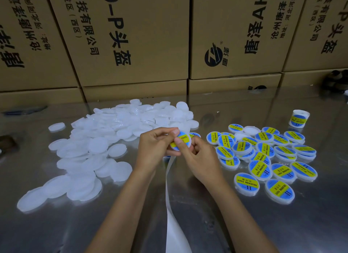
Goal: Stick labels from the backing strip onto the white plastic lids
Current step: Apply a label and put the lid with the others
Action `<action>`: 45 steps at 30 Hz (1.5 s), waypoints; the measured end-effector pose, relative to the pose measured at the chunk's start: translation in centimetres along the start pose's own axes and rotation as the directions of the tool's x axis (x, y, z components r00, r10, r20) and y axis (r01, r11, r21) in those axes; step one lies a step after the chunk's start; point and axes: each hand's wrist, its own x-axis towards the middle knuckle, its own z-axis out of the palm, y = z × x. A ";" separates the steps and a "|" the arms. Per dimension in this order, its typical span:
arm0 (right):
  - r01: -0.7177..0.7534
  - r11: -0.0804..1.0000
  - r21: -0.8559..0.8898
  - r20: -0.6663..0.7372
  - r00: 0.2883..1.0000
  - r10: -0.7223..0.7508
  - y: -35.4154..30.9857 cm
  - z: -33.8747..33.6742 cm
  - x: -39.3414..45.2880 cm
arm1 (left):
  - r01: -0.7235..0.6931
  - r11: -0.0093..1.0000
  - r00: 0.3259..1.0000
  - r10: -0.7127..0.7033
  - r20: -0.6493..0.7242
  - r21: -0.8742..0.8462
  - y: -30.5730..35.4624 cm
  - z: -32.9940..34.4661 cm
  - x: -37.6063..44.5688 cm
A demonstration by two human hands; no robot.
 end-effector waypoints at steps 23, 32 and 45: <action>-0.067 0.996 0.060 -0.066 0.995 0.071 -0.2 -0.1 0.4 | -0.023 0.996 0.991 0.011 0.134 0.089 0.1 0.2 0.0; -0.146 0.977 0.155 0.154 0.981 0.122 -0.4 -0.2 0.5 | -0.056 0.987 0.998 0.057 -0.001 0.150 -1.1 0.5 0.3; -0.390 0.425 0.817 -0.024 0.713 0.701 1.7 -4.6 2.7 | -0.098 0.983 0.953 0.138 -0.269 0.158 -1.2 -0.8 1.4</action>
